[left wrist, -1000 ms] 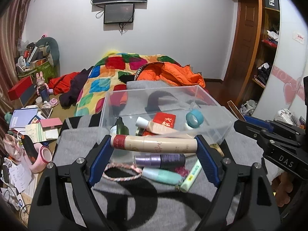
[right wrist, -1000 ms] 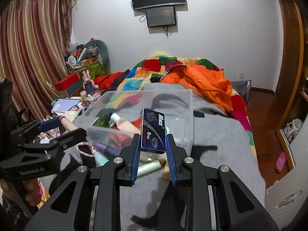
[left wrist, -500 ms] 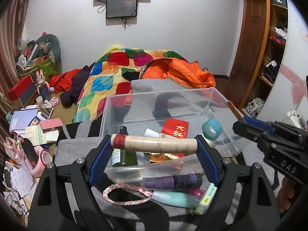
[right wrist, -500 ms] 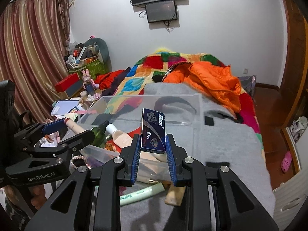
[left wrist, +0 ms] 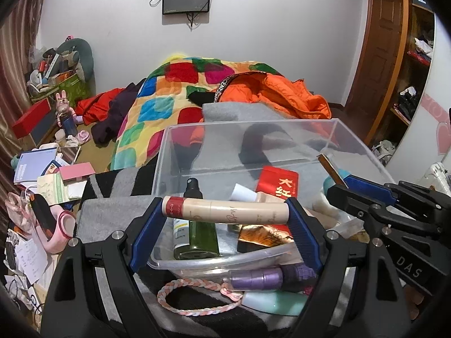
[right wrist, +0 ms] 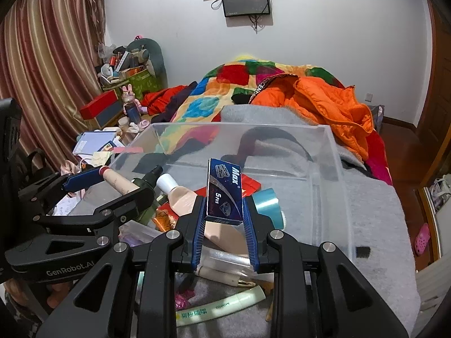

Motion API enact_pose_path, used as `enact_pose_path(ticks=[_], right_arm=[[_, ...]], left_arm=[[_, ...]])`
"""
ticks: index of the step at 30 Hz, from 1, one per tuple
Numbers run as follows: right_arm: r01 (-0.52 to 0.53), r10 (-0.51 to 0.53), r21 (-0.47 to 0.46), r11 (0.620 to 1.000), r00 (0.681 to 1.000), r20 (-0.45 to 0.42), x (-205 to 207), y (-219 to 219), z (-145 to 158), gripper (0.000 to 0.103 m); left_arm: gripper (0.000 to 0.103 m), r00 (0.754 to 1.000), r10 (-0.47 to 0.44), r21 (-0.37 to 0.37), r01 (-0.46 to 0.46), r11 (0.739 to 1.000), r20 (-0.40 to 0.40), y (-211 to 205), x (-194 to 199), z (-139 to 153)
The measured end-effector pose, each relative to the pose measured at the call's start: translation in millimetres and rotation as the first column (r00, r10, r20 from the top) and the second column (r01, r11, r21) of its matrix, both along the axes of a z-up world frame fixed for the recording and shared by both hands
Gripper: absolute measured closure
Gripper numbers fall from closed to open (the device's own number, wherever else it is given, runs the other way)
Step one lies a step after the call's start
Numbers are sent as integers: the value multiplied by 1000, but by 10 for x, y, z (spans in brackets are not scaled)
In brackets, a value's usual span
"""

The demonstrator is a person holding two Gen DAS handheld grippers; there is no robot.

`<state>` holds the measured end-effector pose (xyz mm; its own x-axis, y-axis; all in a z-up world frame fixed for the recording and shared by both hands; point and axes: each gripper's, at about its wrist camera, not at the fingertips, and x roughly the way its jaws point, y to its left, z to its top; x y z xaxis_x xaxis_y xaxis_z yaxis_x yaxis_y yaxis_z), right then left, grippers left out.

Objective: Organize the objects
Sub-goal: 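Lower the beige red-capped tube into the box with left tool while right tool drops blue-white box, then grasp the green-white tube with left tool while right tool grasps the wooden eraser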

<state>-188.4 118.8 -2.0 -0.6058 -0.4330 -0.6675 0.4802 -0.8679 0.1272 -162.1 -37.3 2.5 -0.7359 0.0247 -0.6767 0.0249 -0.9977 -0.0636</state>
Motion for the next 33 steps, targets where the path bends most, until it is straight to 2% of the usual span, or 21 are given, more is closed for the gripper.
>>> enact_pose_path(ticks=[6, 10, 18, 25, 33], right_arm=[[21, -21, 29, 999, 1000, -5, -7, -50, -42, 79], [23, -23, 35, 999, 1000, -9, -2, -38, -29, 73], [10, -9, 34, 999, 999, -34, 87, 0, 78, 70], [30, -27, 34, 999, 996, -82, 238, 117, 212, 55], [62, -60, 26, 998, 994, -90, 348, 300, 265, 53]], left_arm=[[19, 1000, -5, 9, 5, 1000, 12, 7, -11, -29], [18, 1000, -8, 15, 8, 1000, 17, 10, 30, -14], [18, 1000, -12, 13, 12, 1000, -3, 25, 140, 77], [13, 1000, -14, 14, 15, 1000, -12, 55, 266, 168], [13, 999, -35, 7, 35, 999, -22, 129, 486, 188]])
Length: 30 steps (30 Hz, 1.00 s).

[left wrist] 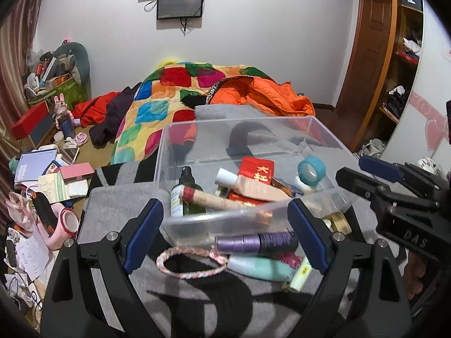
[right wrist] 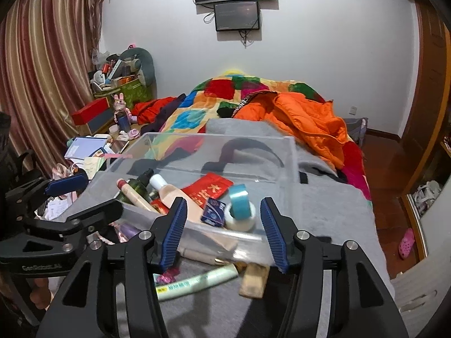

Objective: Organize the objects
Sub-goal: 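Grasp the green-white tube with left tool while right tool grasps the wooden eraser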

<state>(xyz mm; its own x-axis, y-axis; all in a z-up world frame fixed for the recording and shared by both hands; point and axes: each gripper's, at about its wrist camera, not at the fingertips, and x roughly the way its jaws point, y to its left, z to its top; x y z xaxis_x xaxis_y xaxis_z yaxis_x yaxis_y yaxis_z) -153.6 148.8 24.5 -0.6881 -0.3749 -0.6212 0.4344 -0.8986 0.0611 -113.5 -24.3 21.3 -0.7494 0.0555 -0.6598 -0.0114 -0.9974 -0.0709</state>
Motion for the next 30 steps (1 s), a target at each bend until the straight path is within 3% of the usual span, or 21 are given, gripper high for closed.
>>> enact_pose_path(ticks=[5, 9, 17, 23, 30], right_arm=[[23, -23, 10, 1000, 1000, 13, 75, 140, -78, 53], [44, -45, 20, 999, 999, 27, 128, 266, -166, 53], [65, -68, 45, 997, 995, 75, 241, 448, -392, 53], [65, -69, 40, 997, 990, 123, 206, 516, -552, 53], [32, -41, 57, 998, 987, 155, 132, 406, -676, 57]], left_arm=[[18, 999, -25, 29, 24, 999, 21, 57, 125, -81], [26, 999, -46, 12, 46, 999, 29, 147, 194, -152], [28, 995, -85, 37, 83, 996, 60, 263, 300, -287], [56, 986, -145, 58, 140, 988, 84, 443, 293, -342], [56, 978, -173, 69, 166, 984, 115, 555, 262, -443]])
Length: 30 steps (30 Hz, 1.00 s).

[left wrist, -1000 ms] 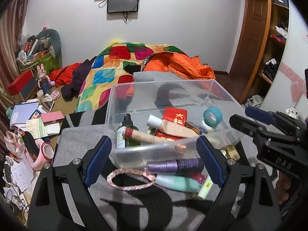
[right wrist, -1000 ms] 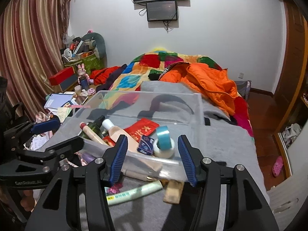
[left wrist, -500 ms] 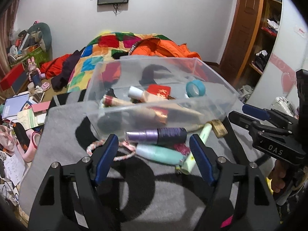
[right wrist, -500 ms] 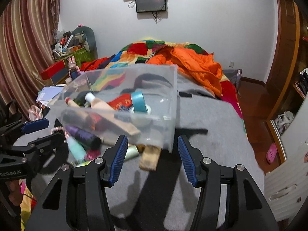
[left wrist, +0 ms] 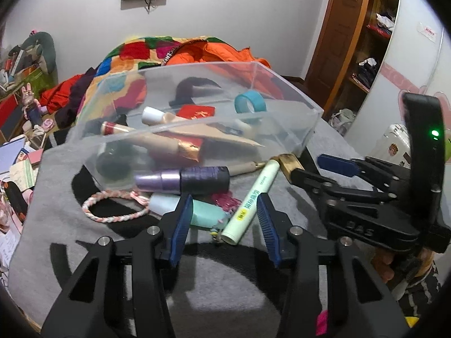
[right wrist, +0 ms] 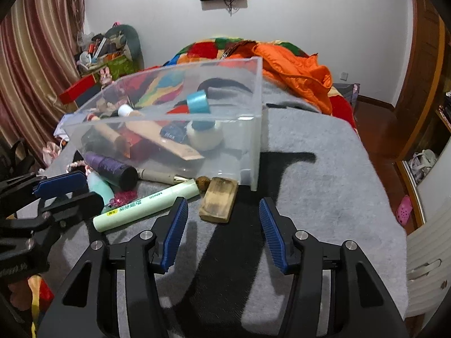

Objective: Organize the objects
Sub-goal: 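Grasp the green-white tube with left tool while right tool grasps the wooden eraser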

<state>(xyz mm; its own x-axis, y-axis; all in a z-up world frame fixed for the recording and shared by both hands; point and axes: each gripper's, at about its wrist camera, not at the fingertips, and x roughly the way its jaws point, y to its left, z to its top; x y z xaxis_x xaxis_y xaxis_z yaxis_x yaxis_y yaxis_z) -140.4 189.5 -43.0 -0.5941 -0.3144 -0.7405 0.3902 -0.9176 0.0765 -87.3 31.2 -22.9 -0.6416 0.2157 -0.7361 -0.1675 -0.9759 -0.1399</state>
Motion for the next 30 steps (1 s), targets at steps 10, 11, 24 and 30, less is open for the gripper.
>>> enact_pose_path(ticks=[10, 11, 24, 30], right_arm=[[7, -7, 3, 1000, 1000, 24, -30, -14, -110, 80], [12, -11, -7, 1000, 1000, 26, -15, 17, -105, 80], [19, -17, -53, 998, 999, 30, 224, 249, -97, 80], [30, -27, -82, 996, 999, 38, 236, 304, -102, 80]], left_arm=[[61, 996, -87, -40, 87, 995, 3, 214, -86, 17], [64, 995, -100, -43, 101, 994, 10, 252, -122, 9], [76, 984, -150, -120, 161, 980, 97, 530, -442, -280], [85, 982, -177, -193, 185, 964, 61, 640, -317, -281]])
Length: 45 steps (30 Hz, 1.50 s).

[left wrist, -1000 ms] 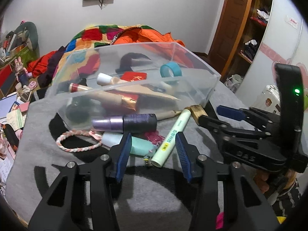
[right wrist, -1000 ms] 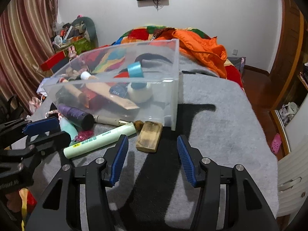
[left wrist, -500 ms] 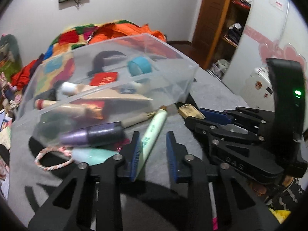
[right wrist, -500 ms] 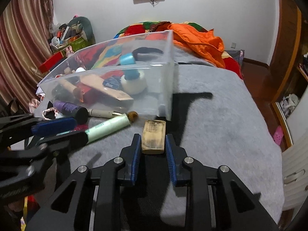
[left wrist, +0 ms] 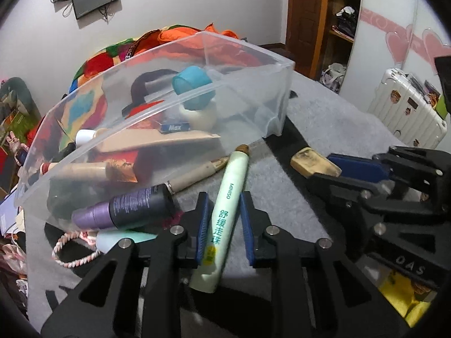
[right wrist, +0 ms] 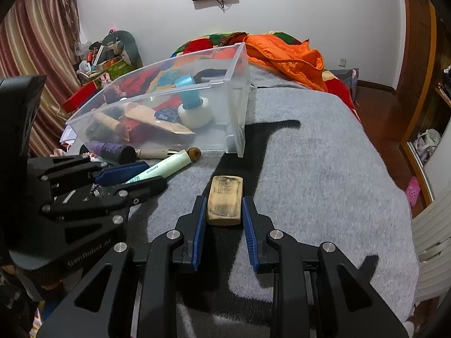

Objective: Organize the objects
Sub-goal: 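Grasp the green-white tube with left tool while right tool grasps the wooden eraser, then drop the green-white tube into the box with left tool while right tool drops the eraser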

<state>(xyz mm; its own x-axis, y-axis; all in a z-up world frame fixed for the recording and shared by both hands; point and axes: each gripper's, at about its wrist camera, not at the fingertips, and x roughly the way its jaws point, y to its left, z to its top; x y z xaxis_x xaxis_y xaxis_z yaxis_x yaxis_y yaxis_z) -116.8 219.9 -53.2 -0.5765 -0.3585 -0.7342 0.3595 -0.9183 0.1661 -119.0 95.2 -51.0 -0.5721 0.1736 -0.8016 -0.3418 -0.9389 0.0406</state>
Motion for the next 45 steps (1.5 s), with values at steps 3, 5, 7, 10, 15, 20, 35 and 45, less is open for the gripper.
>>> enact_pose_path(ticks=[3, 5, 7, 10, 15, 20, 35, 45], right_arm=[[-1, 1, -18, 1000, 1000, -3, 22, 13, 27, 80], [-4, 4, -24, 1000, 1000, -9, 37, 0, 61, 80], [-10, 10, -29, 1000, 1000, -22, 56, -17, 109, 80], [-21, 20, -38, 999, 999, -34, 60, -28, 171, 80], [-42, 40, -36, 998, 997, -63, 80, -86, 297, 82], [-71, 67, -41, 997, 994, -91, 92, -159, 414, 90], [-123, 123, 7, 992, 992, 16, -51, -273, 106, 69], [-114, 116, 71, 991, 993, -21, -86, -439, 39, 81]], left_arm=[[88, 999, -33, 65, 31, 997, 33, -30, 73, 41], [88, 998, -40, 99, 35, 995, 45, -55, 120, 70], [88, 999, -33, 108, 28, 994, 42, -69, 176, 102], [88, 1000, -11, 113, 8, 994, 20, -116, 246, 177], [88, 999, 46, 144, -42, 989, -22, -275, 313, 364], [88, 993, 93, 188, -79, 979, -67, -447, 371, 546], [88, 970, 198, 284, -152, 947, -140, -879, 422, 813], [88, 958, 230, 304, -172, 937, -169, -1045, 331, 910]])
